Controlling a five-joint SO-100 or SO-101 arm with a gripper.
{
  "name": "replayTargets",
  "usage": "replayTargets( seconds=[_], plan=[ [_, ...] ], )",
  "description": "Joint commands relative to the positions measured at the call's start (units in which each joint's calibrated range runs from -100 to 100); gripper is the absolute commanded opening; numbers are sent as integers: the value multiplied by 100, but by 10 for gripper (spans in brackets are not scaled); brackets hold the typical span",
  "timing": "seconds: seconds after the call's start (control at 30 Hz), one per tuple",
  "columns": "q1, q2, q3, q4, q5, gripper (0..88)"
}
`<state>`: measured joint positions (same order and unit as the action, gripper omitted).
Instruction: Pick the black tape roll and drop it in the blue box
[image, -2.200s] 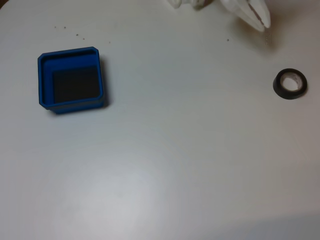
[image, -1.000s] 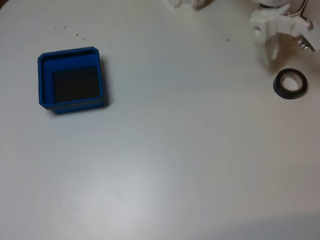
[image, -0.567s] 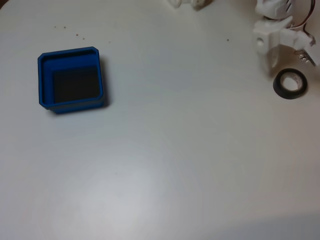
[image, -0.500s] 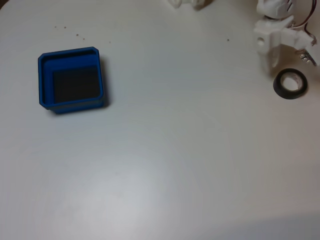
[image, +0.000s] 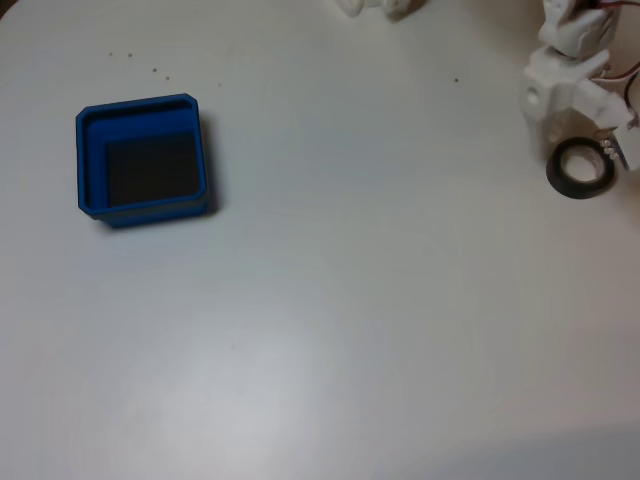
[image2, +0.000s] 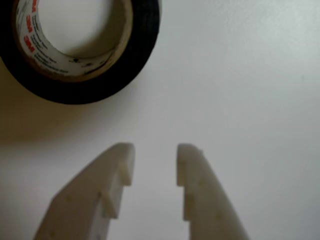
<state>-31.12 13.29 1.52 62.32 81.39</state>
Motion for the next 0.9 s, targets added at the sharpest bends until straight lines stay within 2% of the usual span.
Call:
replayTargets(
  seconds=[0.0,0.33,0.63,0.87],
  plan=[
    [-29,75,-440,47,-75,102],
    [-9,109,-674,-10,-92,245],
    [30,243,-1060,-19,-110,255],
    [20,727,-1329,-27,-495,255]
  ],
)
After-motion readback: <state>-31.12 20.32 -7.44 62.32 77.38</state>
